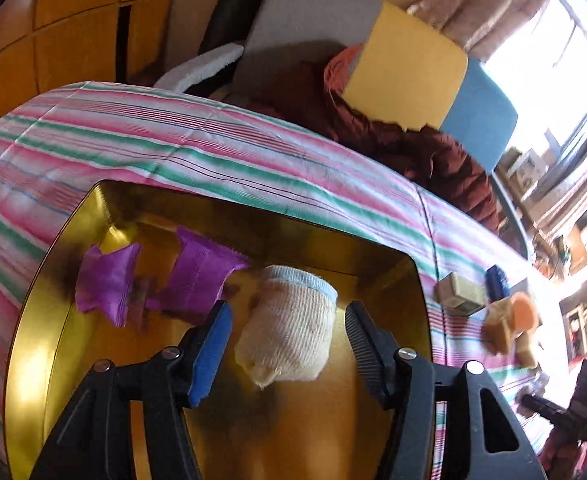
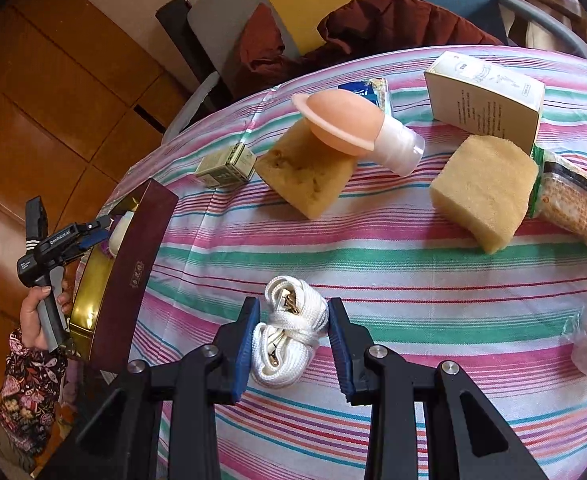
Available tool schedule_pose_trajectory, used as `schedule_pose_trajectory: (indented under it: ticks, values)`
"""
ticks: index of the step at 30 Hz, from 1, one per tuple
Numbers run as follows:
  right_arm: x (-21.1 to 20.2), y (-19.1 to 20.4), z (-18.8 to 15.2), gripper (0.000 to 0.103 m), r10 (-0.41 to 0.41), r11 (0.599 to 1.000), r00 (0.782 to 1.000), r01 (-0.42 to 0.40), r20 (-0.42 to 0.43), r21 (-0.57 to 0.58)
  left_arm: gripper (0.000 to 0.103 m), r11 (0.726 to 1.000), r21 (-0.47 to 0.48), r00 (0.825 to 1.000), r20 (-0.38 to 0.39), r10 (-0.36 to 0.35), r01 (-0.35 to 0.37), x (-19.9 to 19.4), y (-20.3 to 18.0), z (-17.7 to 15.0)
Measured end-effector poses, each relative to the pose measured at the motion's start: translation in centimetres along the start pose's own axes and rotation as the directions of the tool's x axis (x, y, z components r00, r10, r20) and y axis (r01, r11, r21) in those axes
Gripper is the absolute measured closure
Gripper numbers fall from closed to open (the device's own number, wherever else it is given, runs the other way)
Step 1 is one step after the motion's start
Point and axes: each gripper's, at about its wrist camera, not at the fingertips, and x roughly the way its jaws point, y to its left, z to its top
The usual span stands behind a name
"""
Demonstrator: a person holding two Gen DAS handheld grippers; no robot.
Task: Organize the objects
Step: 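Carry the beige sock into the gold tray and open the left tool, then carry the white rope bundle into the gold tray and open the right tool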
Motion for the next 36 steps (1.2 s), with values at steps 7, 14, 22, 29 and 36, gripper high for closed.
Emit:
schedule_pose_trajectory:
  ticks: [7, 14, 22, 29, 36]
  values:
    - [0.7, 1.0, -0.5, 0.068, 0.008, 0.999, 1.0, -0.008, -0.006, -0.033, 0.043, 0.998, -0.052, 0.993, 0.114, -0.039, 0.045, -3.8, -0.3, -5.2]
    - [2.0, 4.9, -1.0, 0.068, 0.026, 0.996, 1.0, -0.027, -0.007, -0.084, 0.043, 0.998, -0.016, 0.984, 0.167, -0.06, 0.063, -5.7, -1.7, -8.9]
    - [5.5, 15.2, 1.8, 0.068, 0.081, 0.97, 0.997, -0.081, -0.008, -0.229, 0.043, 0.997, -0.058, 0.98, 0.199, -0.03, 0.042, -6.7, -1.5, -9.1]
    - [9.7, 22.5, 3.6, 0.068, 0.033, 0.929, 0.999, -0.033, -0.008, -0.368, 0.043, 0.995, -0.097, 0.982, 0.19, -0.005, 0.024, -6.9, -0.4, -9.0]
    - [13.7, 26.3, 5.3, 0.068, -0.068, 0.893, 0.997, 0.074, 0.031, -0.444, 0.043, 0.993, -0.119, 0.984, 0.181, -0.001, 0.023, -6.7, 0.1, -8.9]
